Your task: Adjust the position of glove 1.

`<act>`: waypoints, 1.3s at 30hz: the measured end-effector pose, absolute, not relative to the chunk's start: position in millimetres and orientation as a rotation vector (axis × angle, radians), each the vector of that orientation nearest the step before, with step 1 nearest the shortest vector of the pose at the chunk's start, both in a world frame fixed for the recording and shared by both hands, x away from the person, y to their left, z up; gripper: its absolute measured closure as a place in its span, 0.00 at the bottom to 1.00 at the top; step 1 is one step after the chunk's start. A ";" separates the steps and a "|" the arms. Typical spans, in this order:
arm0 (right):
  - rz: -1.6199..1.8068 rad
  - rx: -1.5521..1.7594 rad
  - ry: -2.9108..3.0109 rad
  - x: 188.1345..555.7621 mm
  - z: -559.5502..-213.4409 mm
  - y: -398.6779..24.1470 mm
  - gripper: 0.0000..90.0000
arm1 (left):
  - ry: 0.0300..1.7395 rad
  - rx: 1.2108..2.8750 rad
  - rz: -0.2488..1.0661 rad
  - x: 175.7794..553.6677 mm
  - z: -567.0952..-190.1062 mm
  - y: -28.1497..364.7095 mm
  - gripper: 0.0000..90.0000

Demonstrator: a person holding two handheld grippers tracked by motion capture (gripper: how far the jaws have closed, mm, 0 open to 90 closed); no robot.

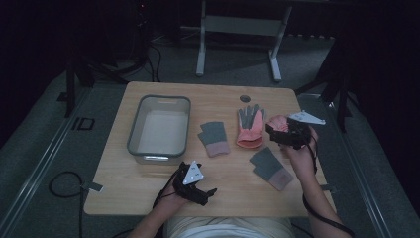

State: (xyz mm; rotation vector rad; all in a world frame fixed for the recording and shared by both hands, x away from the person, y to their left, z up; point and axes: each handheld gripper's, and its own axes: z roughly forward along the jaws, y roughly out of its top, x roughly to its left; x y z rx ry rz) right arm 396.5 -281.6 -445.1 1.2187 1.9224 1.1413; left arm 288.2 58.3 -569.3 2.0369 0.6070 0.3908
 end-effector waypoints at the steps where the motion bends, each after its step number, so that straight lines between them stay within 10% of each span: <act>1: 1.145 1.205 1.928 397.5 -445.8 -277.0 0.13 | 0.608 2.036 0.390 288.2 -569.3 58.2 0.00; 39: 1.129 0.953 2.333 439.8 -520.8 -143.3 0.58 | 0.593 2.038 0.396 287.3 -569.3 58.4 0.00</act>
